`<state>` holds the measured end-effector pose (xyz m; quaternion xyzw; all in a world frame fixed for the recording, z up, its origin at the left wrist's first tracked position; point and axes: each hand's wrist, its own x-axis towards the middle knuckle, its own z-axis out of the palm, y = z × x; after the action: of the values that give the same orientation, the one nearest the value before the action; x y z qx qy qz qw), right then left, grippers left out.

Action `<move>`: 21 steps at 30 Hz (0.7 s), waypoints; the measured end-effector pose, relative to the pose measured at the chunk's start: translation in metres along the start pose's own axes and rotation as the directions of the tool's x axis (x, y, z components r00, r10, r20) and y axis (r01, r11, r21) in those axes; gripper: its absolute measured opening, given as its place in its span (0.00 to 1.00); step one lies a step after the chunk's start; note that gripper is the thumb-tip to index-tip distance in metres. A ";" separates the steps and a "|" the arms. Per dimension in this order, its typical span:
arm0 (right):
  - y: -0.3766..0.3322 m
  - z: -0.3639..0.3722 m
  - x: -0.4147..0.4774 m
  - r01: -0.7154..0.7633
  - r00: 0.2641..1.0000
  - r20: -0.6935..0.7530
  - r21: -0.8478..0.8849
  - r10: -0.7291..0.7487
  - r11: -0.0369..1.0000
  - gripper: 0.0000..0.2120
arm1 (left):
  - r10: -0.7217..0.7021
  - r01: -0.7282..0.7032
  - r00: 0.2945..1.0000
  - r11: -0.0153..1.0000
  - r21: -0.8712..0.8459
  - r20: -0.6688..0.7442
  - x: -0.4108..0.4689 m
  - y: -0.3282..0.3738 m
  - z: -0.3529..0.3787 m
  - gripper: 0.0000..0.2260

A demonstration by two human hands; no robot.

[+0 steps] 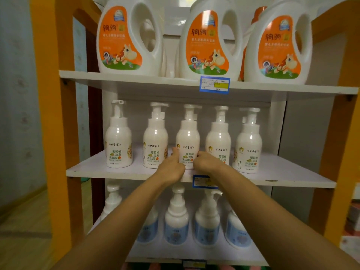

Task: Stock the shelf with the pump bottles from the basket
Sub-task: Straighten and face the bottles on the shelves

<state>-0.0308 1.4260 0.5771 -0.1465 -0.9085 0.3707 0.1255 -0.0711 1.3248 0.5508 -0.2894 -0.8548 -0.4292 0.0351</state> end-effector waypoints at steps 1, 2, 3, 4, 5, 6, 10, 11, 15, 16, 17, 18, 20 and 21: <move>-0.001 0.000 0.000 -0.004 1.000 0.003 -0.011 0.004 1.000 0.16 | 0.000 0.000 1.000 1.000 0.003 0.004 0.000 0.000 0.000 0.28; -0.001 0.000 0.000 -0.002 1.000 0.007 -0.022 0.002 1.000 0.16 | -0.003 0.003 1.000 1.000 0.006 0.012 0.000 0.000 0.000 0.28; -0.001 0.000 -0.001 0.006 1.000 0.014 -0.028 -0.006 1.000 0.16 | -0.006 0.006 1.000 1.000 0.010 0.019 0.000 0.000 0.000 0.28; 0.000 -0.001 -0.001 0.016 1.000 0.023 -0.034 -0.015 0.999 0.16 | -0.011 0.011 1.000 1.000 0.014 0.023 0.000 0.000 0.000 0.28; 0.001 -0.002 -0.002 0.024 0.999 0.034 -0.040 -0.022 0.999 0.16 | -0.014 0.013 1.000 1.000 0.021 0.022 0.000 0.001 0.000 0.28; 0.002 -0.004 -0.003 0.030 0.999 0.045 -0.041 -0.029 0.999 0.16 | -0.015 0.015 1.000 0.999 0.033 0.021 0.000 0.001 0.000 0.28; 0.012 -0.017 -0.009 0.065 0.998 -0.002 -0.002 -0.065 0.998 0.14 | 0.034 -0.031 0.995 0.999 0.038 -0.089 -0.009 0.002 0.002 0.19; 0.018 -0.022 -0.012 0.079 0.994 -0.082 0.013 -0.078 0.997 0.13 | 0.089 -0.081 0.975 0.996 0.046 -0.205 -0.013 0.001 0.005 0.15; 0.042 -0.042 -0.027 0.075 0.921 -0.386 0.031 -0.057 0.997 0.09 | 0.331 -0.334 0.824 0.939 0.076 -0.460 -0.030 0.014 0.022 0.11; 0.046 -0.045 -0.030 0.075 0.908 -0.416 0.030 -0.056 0.997 0.10 | 0.356 -0.359 0.832 0.930 0.076 -0.426 -0.032 0.020 0.027 0.11; 0.049 -0.048 -0.031 0.064 0.907 -0.418 0.029 -0.046 0.998 0.11 | 0.355 -0.357 0.859 0.932 0.065 -0.369 -0.032 0.027 0.032 0.13; 0.050 -0.050 -0.030 0.047 0.920 -0.392 0.032 -0.030 0.998 0.13 | 0.328 -0.331 0.898 0.943 0.040 -0.293 -0.029 0.033 0.037 0.14; 0.051 -0.050 -0.026 0.026 0.956 -0.293 0.043 -0.012 0.999 0.15 | 0.255 -0.260 0.958 0.965 -0.018 -0.132 -0.019 0.042 0.044 0.14; 0.052 -0.049 -0.023 0.031 0.968 -0.249 0.044 -0.019 0.999 0.15 | 0.227 -0.230 0.971 0.973 -0.025 -0.078 -0.014 0.044 0.047 0.12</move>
<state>0.0160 1.4845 0.5714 -0.1771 -0.8784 0.3694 0.2463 -0.0278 1.3744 0.5485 -0.3701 -0.8066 -0.4471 0.1114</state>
